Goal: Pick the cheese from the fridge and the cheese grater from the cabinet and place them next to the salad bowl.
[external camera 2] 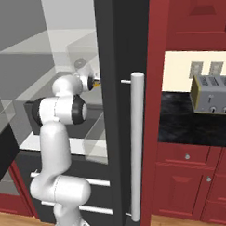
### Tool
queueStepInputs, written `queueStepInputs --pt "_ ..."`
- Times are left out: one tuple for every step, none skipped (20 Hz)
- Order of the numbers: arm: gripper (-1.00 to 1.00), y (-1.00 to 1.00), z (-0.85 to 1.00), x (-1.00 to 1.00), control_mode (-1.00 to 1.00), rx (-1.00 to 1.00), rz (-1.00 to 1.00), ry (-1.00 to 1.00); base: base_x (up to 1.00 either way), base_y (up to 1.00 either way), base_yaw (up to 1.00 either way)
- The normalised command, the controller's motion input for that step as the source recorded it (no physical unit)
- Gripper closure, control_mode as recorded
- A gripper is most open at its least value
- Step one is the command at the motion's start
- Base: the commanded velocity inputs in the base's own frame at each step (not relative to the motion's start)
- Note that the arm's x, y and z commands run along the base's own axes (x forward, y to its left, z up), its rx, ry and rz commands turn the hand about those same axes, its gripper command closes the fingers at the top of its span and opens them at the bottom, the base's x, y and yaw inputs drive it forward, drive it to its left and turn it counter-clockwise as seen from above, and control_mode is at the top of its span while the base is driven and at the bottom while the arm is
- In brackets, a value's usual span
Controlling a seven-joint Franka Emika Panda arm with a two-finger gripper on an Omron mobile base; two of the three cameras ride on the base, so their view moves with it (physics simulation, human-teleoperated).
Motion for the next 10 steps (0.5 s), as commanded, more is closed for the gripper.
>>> queueStepInputs --pt "-1.00 0.00 -0.11 0.47 -1.00 0.00 0.00 0.05 0.00 0.00 0.00" --pt "-1.00 0.00 -0.12 0.45 -1.00 0.00 0.00 0.06 0.00 0.00 0.00" --pt "-1.00 0.00 -0.14 0.40 -1.00 0.00 0.00 0.05 0.00 0.00 0.00" --pt "-1.00 0.00 -0.09 0.31 -1.00 0.00 0.00 0.02 0.00 0.00 0.00" --pt "-1.00 0.00 -0.19 0.23 -1.00 0.00 -0.01 0.00 0.00 0.00 0.00" --pt "-1.00 0.00 -0.06 0.00 -1.00 0.03 0.00 0.00 0.00 0.00 0.00" --pt "-1.00 0.00 -0.14 0.00 -1.00 0.02 0.00 0.00 0.00 0.00 0.00" --pt "-1.00 0.00 -0.14 0.00 -1.00 0.03 0.00 0.00 0.00 0.00 0.00" --pt "-1.00 0.00 -0.16 0.00 -1.00 0.03 0.00 0.00 0.00 0.00 0.00" --pt "1.00 0.00 -0.20 0.00 -1.00 0.05 0.00 0.00 0.00 0.00 0.00"
